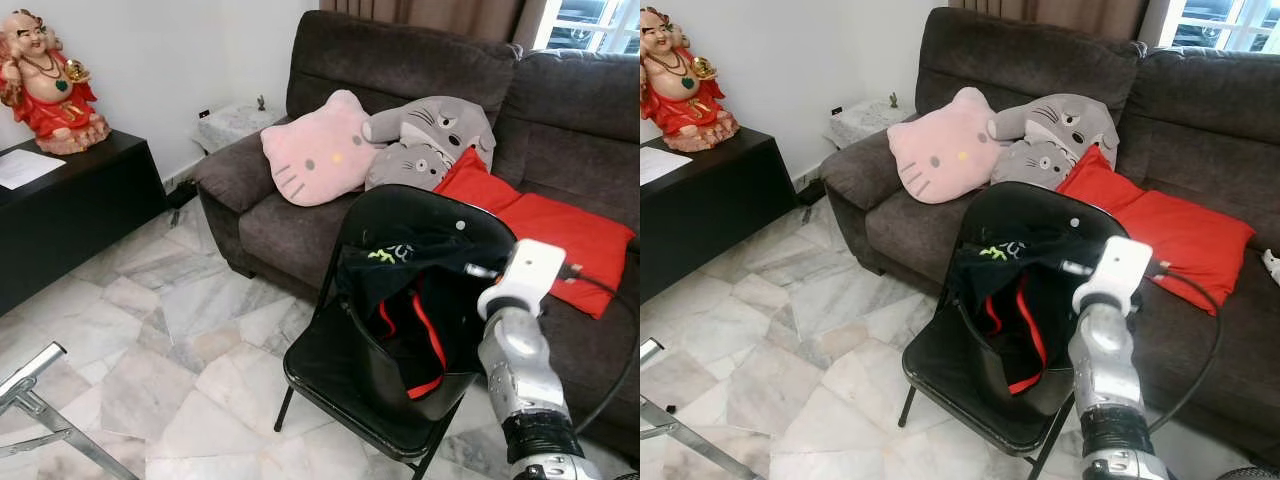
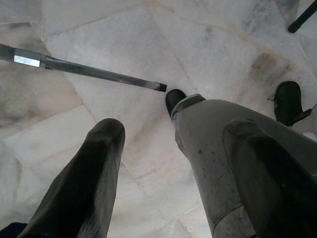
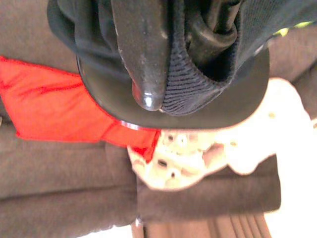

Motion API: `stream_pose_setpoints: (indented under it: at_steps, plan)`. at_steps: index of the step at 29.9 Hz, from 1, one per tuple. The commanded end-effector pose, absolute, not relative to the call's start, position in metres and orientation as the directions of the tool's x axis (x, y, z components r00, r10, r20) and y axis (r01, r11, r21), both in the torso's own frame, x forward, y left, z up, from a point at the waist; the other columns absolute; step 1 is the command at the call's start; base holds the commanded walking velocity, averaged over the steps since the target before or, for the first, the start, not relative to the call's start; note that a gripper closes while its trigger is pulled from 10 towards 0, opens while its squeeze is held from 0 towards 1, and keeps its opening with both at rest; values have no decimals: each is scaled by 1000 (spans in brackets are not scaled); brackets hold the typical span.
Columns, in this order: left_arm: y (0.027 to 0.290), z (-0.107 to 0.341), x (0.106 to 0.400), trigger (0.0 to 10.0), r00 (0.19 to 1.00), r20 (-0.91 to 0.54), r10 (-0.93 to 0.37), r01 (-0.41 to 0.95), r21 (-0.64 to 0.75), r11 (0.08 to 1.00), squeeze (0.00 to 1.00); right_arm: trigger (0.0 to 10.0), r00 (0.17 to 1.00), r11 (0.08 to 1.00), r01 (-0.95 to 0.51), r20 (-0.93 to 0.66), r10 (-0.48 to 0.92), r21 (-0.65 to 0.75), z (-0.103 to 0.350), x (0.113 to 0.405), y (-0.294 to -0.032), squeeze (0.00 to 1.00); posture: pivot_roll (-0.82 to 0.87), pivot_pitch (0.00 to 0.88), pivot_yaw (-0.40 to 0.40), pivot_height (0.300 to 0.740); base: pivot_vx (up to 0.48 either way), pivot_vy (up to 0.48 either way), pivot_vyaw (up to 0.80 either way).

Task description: Hang hanger

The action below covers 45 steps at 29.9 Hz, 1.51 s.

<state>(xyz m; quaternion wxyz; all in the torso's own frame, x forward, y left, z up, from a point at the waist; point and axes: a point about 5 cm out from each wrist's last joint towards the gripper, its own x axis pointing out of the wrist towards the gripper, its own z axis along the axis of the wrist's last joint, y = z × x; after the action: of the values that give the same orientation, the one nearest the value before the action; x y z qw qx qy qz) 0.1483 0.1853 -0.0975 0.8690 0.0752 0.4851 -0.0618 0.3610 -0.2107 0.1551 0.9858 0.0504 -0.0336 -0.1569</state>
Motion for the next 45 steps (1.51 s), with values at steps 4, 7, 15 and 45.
stream_pose_setpoints:
  at_steps: [4,7,15,45]
  plan:
    - [187,-103,135,10000,467,-884,-33,193,65,979,0,0,944,945,300,101,-314,130,166,361,-207,0,-56,0,48,740,0,0,0]
    - [186,-103,135,10000,468,-883,-33,190,65,980,0,0,941,942,309,104,-323,130,166,361,-208,0,-54,1,46,740,0,0,0]
    - [186,-103,136,10000,470,-882,-30,186,66,980,0,0,924,926,335,130,-359,175,182,366,-218,0,-58,3,50,740,0,0,0]
    - [187,-102,138,10000,474,-880,-28,183,67,981,0,0,523,958,203,805,-280,202,426,346,-233,0,-77,1,62,740,0,0,0]
